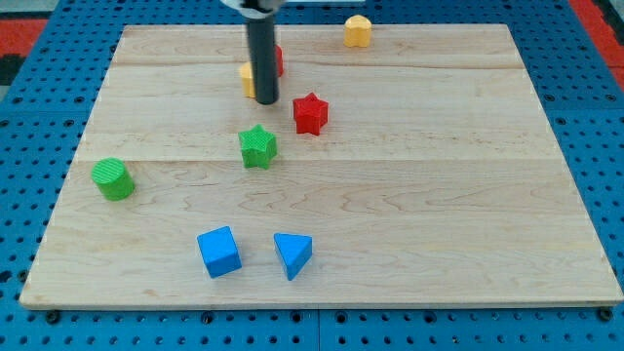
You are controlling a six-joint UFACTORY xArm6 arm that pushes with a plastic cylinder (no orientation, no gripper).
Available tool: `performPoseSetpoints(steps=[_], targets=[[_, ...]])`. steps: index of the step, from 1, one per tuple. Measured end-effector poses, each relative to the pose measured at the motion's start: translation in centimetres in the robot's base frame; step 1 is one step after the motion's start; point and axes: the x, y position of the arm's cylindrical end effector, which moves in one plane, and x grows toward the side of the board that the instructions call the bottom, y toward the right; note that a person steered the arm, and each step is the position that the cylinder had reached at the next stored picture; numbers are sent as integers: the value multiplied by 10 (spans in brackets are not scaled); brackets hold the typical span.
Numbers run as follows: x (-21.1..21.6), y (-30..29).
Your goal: Push the red circle into the red star
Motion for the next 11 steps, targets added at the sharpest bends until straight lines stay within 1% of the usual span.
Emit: performPoseSetpoints(steps=[1, 2, 3, 4, 5, 6, 7, 8, 9, 10, 11], targets=[[-47, 58], [-72, 6], [-98, -29], [-77, -62], [-37, -10], [-38, 15], [-58, 37], [-71, 44], [-40, 67], [-7, 59], [-20, 89]])
